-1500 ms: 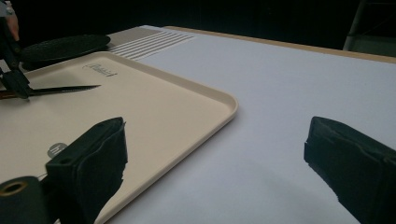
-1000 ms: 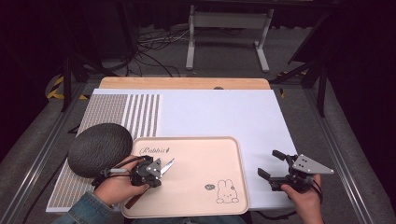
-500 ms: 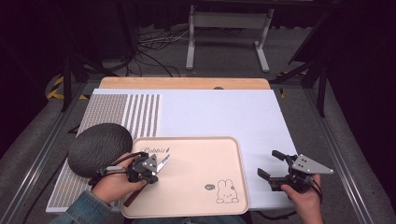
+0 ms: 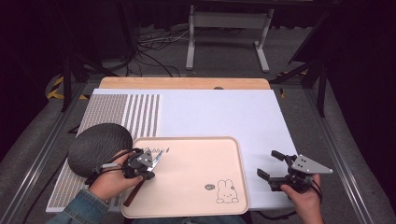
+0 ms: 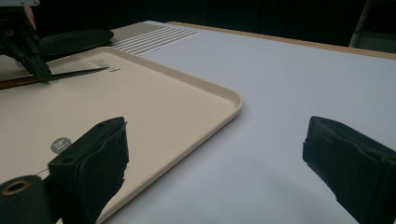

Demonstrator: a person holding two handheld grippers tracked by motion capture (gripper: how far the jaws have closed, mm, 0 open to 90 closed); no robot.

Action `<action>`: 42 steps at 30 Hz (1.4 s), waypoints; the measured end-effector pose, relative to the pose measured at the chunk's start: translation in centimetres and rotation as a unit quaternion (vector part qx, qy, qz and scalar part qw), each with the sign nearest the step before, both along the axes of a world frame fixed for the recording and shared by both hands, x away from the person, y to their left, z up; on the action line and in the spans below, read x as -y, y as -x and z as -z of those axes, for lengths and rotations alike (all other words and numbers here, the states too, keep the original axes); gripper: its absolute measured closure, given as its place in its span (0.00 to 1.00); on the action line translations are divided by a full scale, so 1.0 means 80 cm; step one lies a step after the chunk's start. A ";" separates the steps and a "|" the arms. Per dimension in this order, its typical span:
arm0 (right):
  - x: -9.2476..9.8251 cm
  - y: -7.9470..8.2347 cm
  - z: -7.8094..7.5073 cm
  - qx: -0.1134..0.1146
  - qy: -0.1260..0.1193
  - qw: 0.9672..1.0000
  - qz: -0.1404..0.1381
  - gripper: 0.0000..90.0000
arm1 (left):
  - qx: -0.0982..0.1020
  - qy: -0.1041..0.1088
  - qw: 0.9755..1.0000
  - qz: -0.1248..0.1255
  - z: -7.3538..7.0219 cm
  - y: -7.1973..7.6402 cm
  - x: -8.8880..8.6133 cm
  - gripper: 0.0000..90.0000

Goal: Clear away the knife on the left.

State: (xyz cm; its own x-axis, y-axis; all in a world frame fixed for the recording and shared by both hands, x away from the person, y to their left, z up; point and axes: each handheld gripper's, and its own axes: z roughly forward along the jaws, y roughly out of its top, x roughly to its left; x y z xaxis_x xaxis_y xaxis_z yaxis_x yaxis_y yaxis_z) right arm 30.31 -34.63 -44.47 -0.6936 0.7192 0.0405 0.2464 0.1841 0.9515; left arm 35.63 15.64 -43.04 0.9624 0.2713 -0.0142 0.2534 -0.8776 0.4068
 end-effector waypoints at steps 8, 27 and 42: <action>-0.001 0.000 0.000 -0.001 0.000 1.000 -0.001 0.08 | -0.002 0.007 1.000 -0.021 0.001 -0.004 -0.011 1.00; -0.001 -0.001 0.001 -0.004 0.000 1.000 -0.001 0.08 | -0.006 0.007 0.998 -0.056 0.003 -0.009 -0.027 1.00; -0.001 -0.001 0.002 -0.006 -0.001 1.000 -0.003 0.09 | -0.005 0.013 0.997 -0.076 0.004 -0.013 -0.036 1.00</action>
